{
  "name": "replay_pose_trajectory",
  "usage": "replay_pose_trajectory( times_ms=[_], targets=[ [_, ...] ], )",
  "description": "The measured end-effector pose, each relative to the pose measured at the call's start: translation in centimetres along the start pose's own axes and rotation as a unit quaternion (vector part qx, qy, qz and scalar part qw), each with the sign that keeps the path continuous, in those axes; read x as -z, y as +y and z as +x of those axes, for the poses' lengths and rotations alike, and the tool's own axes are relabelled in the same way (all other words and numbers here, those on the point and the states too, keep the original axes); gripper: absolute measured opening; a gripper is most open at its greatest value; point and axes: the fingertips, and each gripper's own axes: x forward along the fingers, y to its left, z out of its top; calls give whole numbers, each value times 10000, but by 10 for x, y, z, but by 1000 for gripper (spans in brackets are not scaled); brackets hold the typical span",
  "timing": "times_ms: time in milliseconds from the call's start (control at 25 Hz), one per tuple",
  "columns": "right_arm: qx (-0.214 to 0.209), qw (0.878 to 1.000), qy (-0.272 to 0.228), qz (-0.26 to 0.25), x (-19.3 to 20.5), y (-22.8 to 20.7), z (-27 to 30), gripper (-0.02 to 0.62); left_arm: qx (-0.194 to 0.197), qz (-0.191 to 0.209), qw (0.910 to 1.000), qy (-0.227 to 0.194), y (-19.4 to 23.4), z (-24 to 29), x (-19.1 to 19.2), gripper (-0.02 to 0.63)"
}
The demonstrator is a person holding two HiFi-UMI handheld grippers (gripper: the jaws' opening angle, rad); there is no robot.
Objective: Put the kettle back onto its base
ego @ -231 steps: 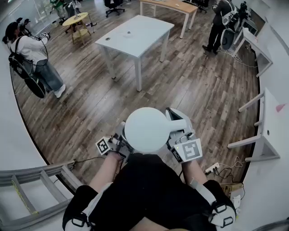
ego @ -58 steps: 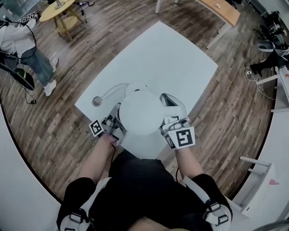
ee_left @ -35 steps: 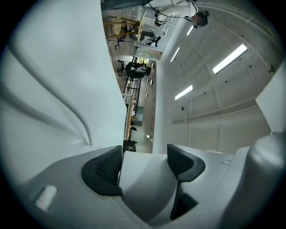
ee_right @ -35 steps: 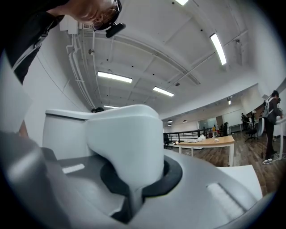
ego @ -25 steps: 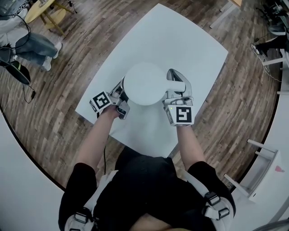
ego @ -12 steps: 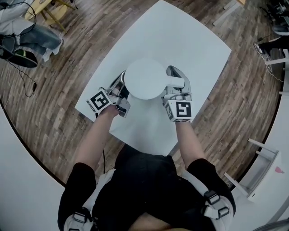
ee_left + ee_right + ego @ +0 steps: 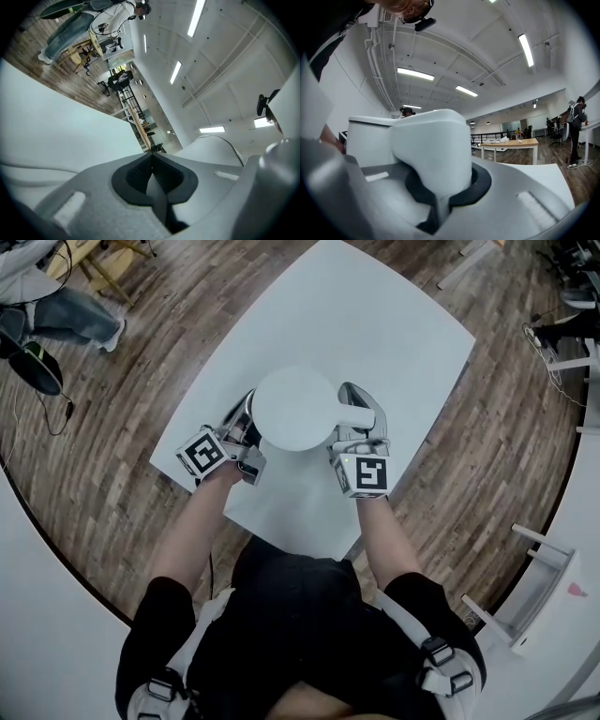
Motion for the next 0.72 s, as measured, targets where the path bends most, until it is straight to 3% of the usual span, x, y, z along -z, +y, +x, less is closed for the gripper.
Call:
replay_pose_trajectory(
  times_ms=[320, 720],
  targets=[
    [-24, 9998, -127, -138, -1, 6, -2, 5, -42, -220, 9997, -65, 5, -5, 3, -2],
    [88, 9998, -54, -166, 3, 3, -1, -2, 25, -206, 9997, -92, 7, -3, 2, 0]
  ],
)
